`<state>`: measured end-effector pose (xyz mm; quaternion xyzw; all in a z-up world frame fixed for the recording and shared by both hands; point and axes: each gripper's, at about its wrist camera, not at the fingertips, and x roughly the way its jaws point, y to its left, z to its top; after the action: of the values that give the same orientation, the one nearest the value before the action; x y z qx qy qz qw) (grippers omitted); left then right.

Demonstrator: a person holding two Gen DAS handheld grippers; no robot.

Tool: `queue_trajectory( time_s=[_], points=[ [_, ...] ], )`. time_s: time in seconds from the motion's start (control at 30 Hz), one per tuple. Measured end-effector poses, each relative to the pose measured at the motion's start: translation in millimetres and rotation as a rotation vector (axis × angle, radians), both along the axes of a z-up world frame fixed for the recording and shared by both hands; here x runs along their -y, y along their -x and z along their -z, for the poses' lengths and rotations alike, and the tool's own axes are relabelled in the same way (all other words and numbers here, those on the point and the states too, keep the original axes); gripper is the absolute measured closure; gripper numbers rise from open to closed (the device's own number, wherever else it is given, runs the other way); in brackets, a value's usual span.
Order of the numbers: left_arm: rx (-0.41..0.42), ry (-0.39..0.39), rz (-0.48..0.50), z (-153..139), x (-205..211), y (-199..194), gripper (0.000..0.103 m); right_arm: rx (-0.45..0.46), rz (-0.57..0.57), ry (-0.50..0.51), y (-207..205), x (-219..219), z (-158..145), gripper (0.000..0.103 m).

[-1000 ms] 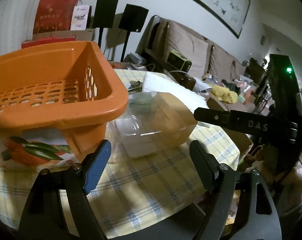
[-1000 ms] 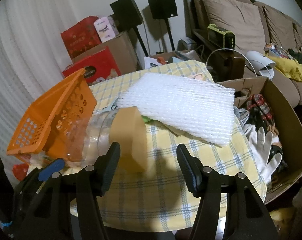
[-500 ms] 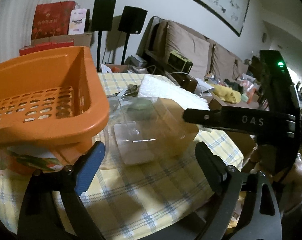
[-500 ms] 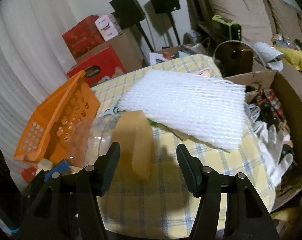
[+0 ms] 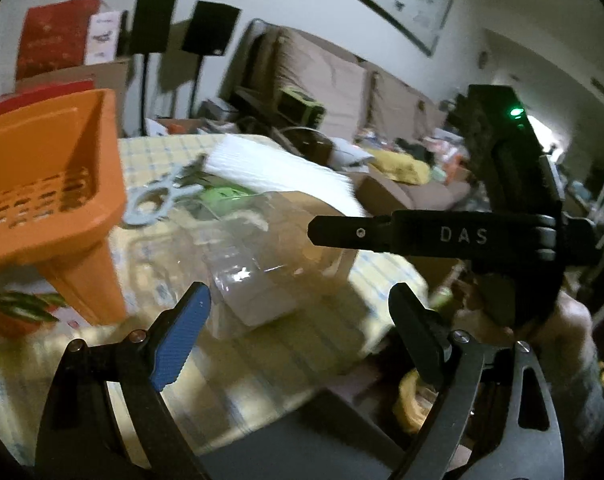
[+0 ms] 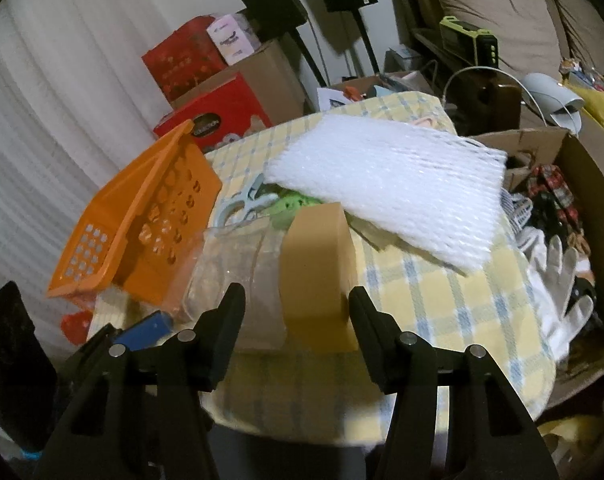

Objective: Organize objects
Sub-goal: 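Close the right gripper on the clear box's tan lid and lift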

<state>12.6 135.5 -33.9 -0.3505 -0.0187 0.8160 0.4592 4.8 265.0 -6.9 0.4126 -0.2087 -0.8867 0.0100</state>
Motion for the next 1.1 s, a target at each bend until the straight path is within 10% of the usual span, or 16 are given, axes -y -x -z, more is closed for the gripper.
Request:
queue_trajectory(
  time_s=[0.47,0.8,1.1],
  points=[
    [0.166,-0.025,-0.119,-4.9,16.5,28.2,0.013,0.005,0.053,-0.019,-17.2,-15.7,-5.6,0.047],
    [0.284,0.016,-0.125,14.8,3.0,40.6,0.057,0.011,0.019,0.004,-5.8,-2.5,2.0,0.056],
    [0.265,0.049,-0.132,9.2,3.2,36.0,0.058,0.01,0.008,-0.054,-10.4,10.7,-2.4,0.055]
  ],
)
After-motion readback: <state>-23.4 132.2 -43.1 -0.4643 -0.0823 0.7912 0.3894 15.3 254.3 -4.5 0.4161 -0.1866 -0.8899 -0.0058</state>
